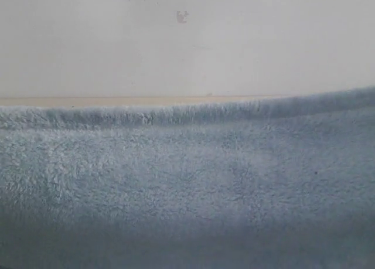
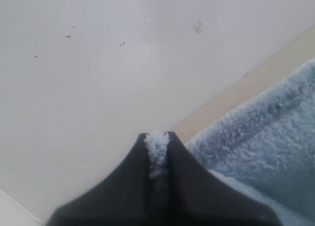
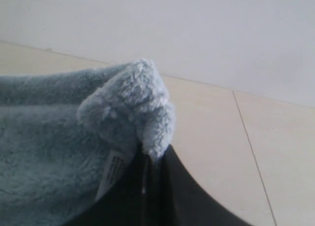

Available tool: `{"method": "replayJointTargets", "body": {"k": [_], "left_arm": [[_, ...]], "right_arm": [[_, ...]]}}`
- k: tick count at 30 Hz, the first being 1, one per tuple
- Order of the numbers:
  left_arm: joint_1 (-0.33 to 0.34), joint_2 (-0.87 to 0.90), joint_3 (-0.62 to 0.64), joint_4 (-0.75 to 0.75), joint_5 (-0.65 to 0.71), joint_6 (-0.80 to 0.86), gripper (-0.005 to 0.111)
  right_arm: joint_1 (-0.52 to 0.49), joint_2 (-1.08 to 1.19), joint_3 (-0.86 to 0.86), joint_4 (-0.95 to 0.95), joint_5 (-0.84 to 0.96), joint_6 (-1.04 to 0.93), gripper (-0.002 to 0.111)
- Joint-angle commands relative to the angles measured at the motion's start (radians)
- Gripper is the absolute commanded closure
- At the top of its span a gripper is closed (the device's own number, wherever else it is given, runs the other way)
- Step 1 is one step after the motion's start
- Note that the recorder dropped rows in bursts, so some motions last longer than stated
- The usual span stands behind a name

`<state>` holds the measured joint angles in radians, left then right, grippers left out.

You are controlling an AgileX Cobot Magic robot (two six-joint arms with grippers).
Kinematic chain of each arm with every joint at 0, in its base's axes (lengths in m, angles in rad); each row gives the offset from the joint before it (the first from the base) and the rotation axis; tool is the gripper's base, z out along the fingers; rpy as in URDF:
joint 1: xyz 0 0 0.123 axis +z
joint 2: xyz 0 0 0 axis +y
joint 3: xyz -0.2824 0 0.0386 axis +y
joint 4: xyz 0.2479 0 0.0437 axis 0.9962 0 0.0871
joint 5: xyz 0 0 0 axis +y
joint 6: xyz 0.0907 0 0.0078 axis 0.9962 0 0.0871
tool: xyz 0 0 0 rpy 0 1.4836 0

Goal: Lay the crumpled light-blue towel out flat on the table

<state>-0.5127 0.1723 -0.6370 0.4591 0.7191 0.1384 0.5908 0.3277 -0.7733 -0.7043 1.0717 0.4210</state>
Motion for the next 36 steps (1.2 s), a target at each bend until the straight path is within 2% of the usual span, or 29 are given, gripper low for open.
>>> {"method": "replayJointTargets", "body": {"k": [1, 8, 26, 31, 36], "left_arm": [[0.004, -0.008, -0.004, 0.028, 0.020, -0.011, 0.103], [0.004, 0.026, -0.004, 0.028, 0.041, -0.072, 0.103], [0.004, 0.395, 0.004, 0.037, 0.045, -0.087, 0.103], [0.004, 0.458, 0.004, 0.065, 0.029, -0.108, 0.103], [0.004, 0.514, 0.004, 0.087, 0.031, -0.108, 0.103]], "right_arm": [[-0.003, -0.015, -0.070, -0.023, 0.072, -0.075, 0.108], [-0.001, -0.015, -0.085, -0.023, 0.089, -0.095, 0.108], [-0.001, 0.176, -0.085, 0.026, 0.144, -0.100, 0.108], [-0.001, 0.268, -0.075, 0.026, 0.100, -0.096, 0.108], [-0.001, 0.355, 0.018, -0.020, 0.006, -0.002, 0.108]]}}
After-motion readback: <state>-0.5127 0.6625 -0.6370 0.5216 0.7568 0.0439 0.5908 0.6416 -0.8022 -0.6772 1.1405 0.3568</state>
